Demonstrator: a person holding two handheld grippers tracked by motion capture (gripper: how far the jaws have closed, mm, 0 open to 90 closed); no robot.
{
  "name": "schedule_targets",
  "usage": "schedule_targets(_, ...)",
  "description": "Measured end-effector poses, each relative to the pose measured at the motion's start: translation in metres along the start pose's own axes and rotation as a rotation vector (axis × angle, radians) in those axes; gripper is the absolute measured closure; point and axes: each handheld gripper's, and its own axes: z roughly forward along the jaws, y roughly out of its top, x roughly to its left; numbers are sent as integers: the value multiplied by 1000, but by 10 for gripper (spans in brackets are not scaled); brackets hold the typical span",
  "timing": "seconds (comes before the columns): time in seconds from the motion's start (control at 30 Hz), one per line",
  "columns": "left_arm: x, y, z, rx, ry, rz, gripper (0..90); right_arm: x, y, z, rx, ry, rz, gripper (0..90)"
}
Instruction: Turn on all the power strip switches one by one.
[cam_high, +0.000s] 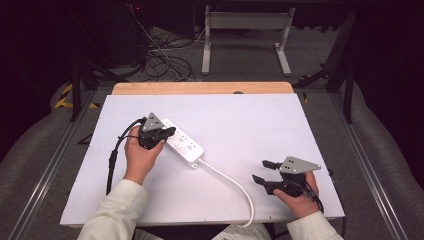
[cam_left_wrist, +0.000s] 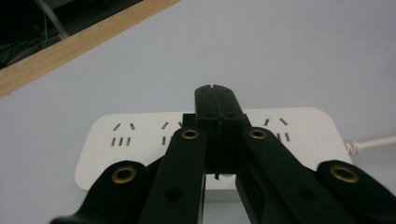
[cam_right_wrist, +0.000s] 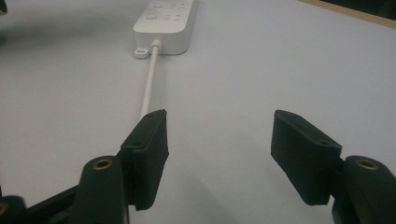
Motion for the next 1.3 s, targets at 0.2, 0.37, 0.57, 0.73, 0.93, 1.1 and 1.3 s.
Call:
schedule_targets(0.2,11,-1,4,65,31,66,899,0,0,0,-1,-1,1,373)
schedule_targets(0.37,22,-6,8,81,27,27,899,0,0,0,-1,-1,3,372)
schedule_targets(0.57,28,-12,17,129,-8,-3,899,0,0,0,0,-1,5,372)
schedule_targets(0.73,29,-15,22,150,-26,-10,899,0,0,0,0,-2,5,371)
schedule_targets(0.93,29,-17,25,162,-30,-19,899,0,0,0,0,-2,5,370)
schedule_targets(1.1,29,-18,28,173,-37,-23,899,0,0,0,0,-3,6,369)
schedule_targets(1.3,29,-20,27,160,-28,-27,899,0,0,0,-3,-2,4,369)
